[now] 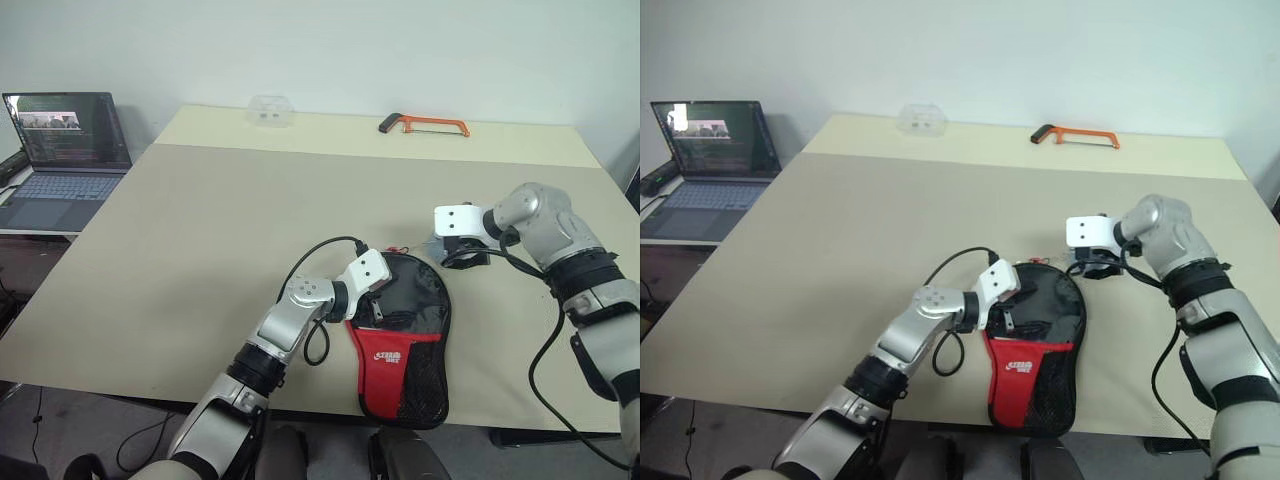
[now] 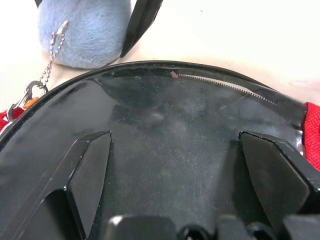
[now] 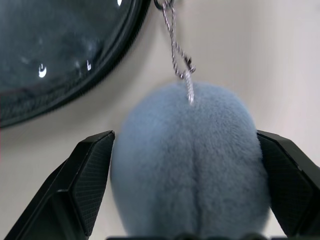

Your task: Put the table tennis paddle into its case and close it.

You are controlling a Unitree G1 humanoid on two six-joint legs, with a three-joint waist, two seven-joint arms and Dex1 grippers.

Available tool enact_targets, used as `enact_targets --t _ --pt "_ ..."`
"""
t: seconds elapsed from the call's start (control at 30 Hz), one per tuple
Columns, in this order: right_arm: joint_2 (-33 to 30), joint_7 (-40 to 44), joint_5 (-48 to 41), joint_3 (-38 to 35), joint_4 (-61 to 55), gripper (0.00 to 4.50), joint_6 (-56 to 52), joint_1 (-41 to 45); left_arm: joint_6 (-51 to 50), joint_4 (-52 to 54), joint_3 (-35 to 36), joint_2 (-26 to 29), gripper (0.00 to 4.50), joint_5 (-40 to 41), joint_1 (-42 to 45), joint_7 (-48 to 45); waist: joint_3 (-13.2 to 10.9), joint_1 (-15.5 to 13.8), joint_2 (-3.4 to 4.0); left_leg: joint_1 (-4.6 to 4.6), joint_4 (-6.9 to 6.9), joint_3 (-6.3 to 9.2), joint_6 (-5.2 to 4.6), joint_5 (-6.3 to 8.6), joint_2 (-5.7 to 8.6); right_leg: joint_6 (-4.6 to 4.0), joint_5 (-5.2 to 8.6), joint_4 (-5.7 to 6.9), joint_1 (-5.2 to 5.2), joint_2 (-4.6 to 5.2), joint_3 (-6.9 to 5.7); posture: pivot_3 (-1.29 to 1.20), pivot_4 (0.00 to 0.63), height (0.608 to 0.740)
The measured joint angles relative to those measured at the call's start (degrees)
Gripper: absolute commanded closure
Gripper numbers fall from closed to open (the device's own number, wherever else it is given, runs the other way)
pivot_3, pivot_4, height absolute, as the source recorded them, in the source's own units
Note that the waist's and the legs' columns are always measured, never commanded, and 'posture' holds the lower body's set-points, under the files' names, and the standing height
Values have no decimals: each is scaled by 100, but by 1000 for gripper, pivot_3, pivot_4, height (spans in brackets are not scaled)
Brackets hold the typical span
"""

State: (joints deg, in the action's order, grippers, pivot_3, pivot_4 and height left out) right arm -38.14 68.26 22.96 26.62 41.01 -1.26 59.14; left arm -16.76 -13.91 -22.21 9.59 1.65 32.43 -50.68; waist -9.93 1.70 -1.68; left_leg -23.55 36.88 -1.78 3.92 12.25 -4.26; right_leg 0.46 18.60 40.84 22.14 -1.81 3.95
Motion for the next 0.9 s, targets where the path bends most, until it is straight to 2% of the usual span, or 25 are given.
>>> enact_targets --t 0.07,0.23,0.37,0.5,0.67,0.9 --pt "31 -48 39 -3 99 912 60 25 -3 17 -1 0 0 0 -14 5 0 0 0 0 0 0 0 0 0 0 0 -1 0 0 0 0 150 740" --pt "38 -60 47 -32 209 2612 181 29 -19 64 -2 21 0 0 -46 19 1 10 1 6 -1 -1 0 0 0 0 0 0 -2 -1 3 0 150 740" --pt "12 28 43 -71 209 3605 221 22 -18 63 -4 19 0 0 -54 36 1 11 1 12 -3 -1 0 0 0 0 0 -1 -9 -2 3 0 150 740" --pt "-76 3 40 -113 216 3957 263 -26 -18 57 -14 1 0 0 -53 58 1 0 1 12 -2 -1 0 0 0 0 0 -1 -11 -1 2 0 150 740" --pt "-412 50 -125 -283 97 4045 309 -264 -19 44 -96 -31 0 -5 -34 113 1 -51 1 11 -3 1 0 0 5 2 1 -7 -14 4 -2 0 150 740" --pt "-1405 343 -372 -584 -694 4075 129 -1091 -20 49 -159 -33 0 -2 -33 113 2 -91 3 10 -9 6 -1 1 22 9 5 -14 -15 17 0 0 150 740"
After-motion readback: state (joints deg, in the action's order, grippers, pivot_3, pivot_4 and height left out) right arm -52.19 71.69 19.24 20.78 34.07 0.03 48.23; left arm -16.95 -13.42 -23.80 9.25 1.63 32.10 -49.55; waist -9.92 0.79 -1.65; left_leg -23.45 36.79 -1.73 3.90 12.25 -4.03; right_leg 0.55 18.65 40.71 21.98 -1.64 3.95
